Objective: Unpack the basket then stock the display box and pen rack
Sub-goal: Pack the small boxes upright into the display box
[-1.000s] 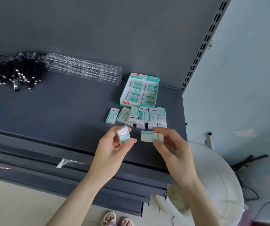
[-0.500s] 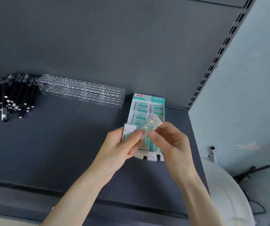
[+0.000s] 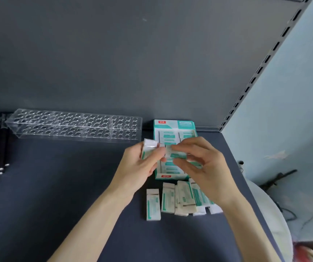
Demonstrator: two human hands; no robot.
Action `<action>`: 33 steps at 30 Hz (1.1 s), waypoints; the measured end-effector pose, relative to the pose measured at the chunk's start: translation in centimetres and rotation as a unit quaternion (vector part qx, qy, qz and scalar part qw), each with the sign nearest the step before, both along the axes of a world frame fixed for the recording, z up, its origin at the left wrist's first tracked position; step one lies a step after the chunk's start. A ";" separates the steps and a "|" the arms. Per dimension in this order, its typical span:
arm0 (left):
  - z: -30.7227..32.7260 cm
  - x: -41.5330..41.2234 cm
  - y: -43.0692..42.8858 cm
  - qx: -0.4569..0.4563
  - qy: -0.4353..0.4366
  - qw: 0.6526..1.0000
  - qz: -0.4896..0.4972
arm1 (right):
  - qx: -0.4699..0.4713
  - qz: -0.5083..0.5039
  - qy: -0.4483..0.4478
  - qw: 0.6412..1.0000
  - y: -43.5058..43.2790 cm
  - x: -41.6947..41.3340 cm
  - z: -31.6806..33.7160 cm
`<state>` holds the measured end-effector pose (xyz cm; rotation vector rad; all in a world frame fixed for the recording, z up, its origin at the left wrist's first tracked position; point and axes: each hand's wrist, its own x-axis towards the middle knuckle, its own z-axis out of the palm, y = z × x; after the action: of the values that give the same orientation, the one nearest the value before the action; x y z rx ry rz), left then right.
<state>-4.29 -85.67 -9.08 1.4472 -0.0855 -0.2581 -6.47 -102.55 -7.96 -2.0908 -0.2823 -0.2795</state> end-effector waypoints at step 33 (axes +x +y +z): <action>-1.9 0.1 -0.2 -0.077 -0.008 0.993 0.094 | -0.164 -0.002 0.055 0.985 -0.8 4.8 -1.7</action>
<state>-4.24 -85.83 -11.03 1.2947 0.0189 -0.0838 -1.62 -103.38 -9.70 -2.4217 -0.2713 -0.1232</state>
